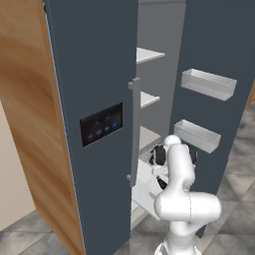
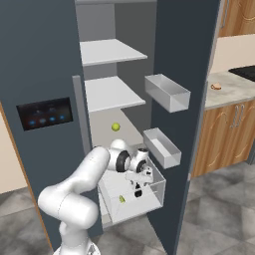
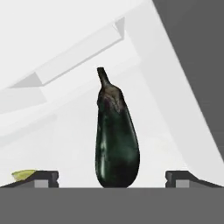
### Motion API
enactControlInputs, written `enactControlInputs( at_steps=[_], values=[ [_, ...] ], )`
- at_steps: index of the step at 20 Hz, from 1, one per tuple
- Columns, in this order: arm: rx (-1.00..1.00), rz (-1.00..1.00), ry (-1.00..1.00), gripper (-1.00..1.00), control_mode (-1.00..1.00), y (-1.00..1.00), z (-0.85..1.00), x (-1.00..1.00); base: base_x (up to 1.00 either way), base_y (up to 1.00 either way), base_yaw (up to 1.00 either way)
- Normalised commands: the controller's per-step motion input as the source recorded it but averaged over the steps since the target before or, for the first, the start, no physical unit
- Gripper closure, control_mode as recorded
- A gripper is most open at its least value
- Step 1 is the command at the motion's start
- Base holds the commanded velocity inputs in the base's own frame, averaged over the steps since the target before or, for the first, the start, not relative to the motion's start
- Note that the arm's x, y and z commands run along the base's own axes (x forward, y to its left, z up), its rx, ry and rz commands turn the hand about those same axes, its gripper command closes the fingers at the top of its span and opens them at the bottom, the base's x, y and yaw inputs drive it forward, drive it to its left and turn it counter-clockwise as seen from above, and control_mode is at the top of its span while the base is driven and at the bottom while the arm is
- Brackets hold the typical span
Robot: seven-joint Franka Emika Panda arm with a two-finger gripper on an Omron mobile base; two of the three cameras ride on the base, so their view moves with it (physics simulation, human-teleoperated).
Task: Place the eggplant and lemon wedge inside the fridge drawer. Close the drawer after placing the vegetables.
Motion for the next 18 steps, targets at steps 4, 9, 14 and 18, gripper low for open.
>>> enactControlInputs(
  at_steps=[4, 9, 14, 18],
  values=[
    [0.0, -0.11, -0.19, -1.0, -1.0, 0.02, 0.92, -0.51, 0.0, 0.0, 0.0],
    [0.0, -0.1, -0.11, -1.0, -1.0, 0.0, 0.66, -0.69, 0.0, 0.0, 0.0],
    [0.0, -0.13, -0.06, -1.0, -1.0, 0.0, 0.91, -0.65, 0.0, 0.0, 0.0],
    [0.0, -0.13, 0.0, -1.0, -1.0, -0.03, 0.98, -0.35, 0.0, 0.0, 0.0]
  ],
)
